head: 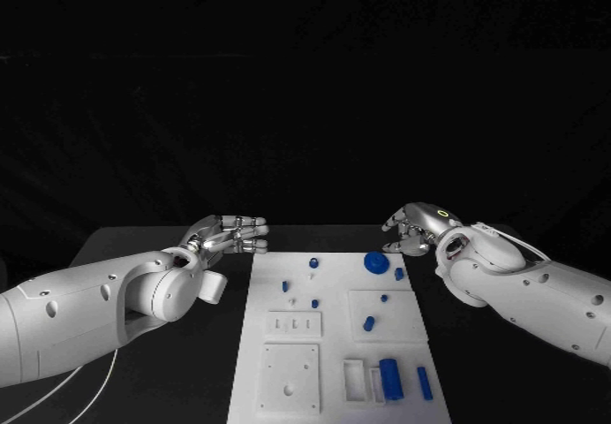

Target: Assemble the parts on the task board

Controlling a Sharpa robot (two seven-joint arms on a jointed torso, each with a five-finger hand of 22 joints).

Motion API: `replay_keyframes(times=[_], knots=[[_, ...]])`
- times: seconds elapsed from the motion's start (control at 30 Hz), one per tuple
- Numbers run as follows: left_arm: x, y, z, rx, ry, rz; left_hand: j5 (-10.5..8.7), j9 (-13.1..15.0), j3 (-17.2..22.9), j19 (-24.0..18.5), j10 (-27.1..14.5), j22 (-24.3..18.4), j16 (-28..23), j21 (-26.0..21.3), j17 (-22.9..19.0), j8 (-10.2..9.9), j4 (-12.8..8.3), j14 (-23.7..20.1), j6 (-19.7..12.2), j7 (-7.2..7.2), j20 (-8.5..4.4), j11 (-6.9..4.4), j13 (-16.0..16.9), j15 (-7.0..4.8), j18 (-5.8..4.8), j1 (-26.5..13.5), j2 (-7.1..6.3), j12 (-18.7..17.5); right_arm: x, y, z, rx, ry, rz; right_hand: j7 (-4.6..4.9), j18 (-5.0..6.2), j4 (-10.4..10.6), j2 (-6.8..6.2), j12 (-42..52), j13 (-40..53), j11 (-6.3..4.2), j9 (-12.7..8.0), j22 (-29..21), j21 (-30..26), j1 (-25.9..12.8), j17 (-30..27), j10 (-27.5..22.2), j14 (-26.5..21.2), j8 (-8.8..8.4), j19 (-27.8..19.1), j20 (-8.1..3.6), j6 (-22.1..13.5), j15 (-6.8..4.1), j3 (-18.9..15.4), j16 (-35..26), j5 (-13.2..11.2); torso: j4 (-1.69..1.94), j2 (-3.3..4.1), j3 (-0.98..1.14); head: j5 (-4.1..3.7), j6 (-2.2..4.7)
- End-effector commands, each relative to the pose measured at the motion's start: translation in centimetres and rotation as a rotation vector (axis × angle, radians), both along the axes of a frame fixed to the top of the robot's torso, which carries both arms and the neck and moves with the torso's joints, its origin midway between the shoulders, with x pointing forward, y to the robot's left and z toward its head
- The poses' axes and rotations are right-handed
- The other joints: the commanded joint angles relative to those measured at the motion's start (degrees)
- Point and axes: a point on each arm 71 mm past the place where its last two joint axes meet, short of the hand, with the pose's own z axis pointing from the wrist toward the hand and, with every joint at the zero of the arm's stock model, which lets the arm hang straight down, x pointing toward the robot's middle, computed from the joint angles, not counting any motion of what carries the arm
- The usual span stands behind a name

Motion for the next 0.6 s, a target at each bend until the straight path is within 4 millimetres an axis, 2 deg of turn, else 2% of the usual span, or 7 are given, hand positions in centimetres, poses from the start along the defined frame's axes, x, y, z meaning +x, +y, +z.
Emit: replay_keyframes(times=[0.03,0.1,0.2,0.37,0.43,0.6], knots=[[0.0,-0.2,0.2,-0.007,-0.011,-0.016,-0.24,-0.08,-0.05,-0.21,-0.31,-0.06,-0.08,0.37,0.05,-0.14,-0.30,-0.16,-0.32,0.13,-0.04,-0.05,0.09,0.19,-0.44,-0.01,0.14,0.31,0.1,0.0,-1.0,-0.012,0.091,0.025,0.08,1.12,0.36,0.36,3.01,3.35,-0.01,0.09,0.17,0.66,-0.16,3.19,1.33,0.22,-0.15,2.27,0.45,-0.45,0.44,-1.08,0.83,-0.65,0.07,0.01,-0.02,-0.40,0.40],[0.0,-0.3,0.2,-0.007,-0.011,-0.016,-0.24,-0.08,-0.05,-0.21,-0.31,-0.06,-0.08,0.37,0.05,-0.14,-0.30,-0.16,-0.32,0.13,-0.04,-0.05,0.09,0.19,-0.44,-0.01,0.14,0.31,0.1,0.0,-1.4,-0.016,0.104,0.022,0.17,1.32,0.90,0.26,5.10,5.60,0.16,0.09,0.39,1.12,-0.17,5.73,1.89,0.41,-0.11,2.21,0.62,-0.99,0.62,-1.73,1.53,-1.13,0.11,0.07,0.00,-0.25,0.53],[0.0,-0.3,0.2,-0.007,-0.011,-0.016,-0.24,-0.08,-0.05,-0.21,-0.31,-0.06,-0.08,0.37,0.05,-0.14,-0.30,-0.16,-0.32,0.13,-0.04,-0.05,0.09,0.19,-0.44,-0.01,0.14,0.31,0.3,0.0,-1.9,-0.019,0.117,0.020,0.25,1.47,1.54,0.21,5.42,6.39,0.25,0.14,0.47,1.26,0.12,7.46,1.97,0.64,-0.12,2.17,0.76,-1.33,0.71,-2.55,0.93,-1.11,0.08,0.03,0.01,-0.18,0.26],[0.1,-0.3,0.2,-0.007,-0.010,-0.018,-0.24,-0.08,-0.05,-0.21,-0.31,-0.06,-0.08,0.37,0.05,-0.14,-0.30,-0.16,-0.32,0.13,-0.04,-0.05,0.09,0.19,-0.44,-0.01,0.14,0.31,0.5,0.4,-2.7,-0.024,0.131,0.023,0.25,1.45,2.10,0.16,5.96,7.17,0.28,0.20,0.48,1.25,0.17,8.84,2.29,1.01,-0.13,2.15,0.81,-1.34,0.76,-3.32,0.39,-0.86,0.28,0.04,-0.21,-0.62,-0.19],[0.1,-0.3,0.2,-0.007,-0.010,-0.018,-0.24,-0.08,-0.05,-0.21,-0.31,-0.06,-0.08,0.37,0.05,-0.14,-0.30,-0.16,-0.32,0.13,-0.04,-0.05,0.09,0.19,-0.44,-0.01,0.14,0.31,0.5,0.6,-3.0,-0.027,0.135,0.025,0.24,1.45,2.18,0.20,6.13,7.34,0.29,0.22,0.49,1.27,0.16,9.07,2.30,1.05,-0.14,2.15,0.81,-1.28,0.76,-3.34,0.42,-0.86,0.35,0.07,-0.19,-0.85,-0.25],[0.1,-0.2,0.2,-0.006,-0.009,-0.015,-0.24,-0.08,-0.05,-0.21,-0.31,-0.06,-0.08,0.37,0.05,-0.14,-0.30,-0.16,-0.32,0.13,-0.04,-0.05,0.09,0.19,-0.44,-0.01,0.14,0.31,0.5,0.9,-3.7,-0.032,0.148,0.031,0.24,1.44,2.30,0.20,6.37,7.57,0.31,0.22,0.54,1.33,0.13,9.50,2.33,1.12,-0.14,2.16,0.84,-1.29,0.80,-3.46,0.51,-0.59,0.41,0.23,-0.05,-0.73,-0.37]])
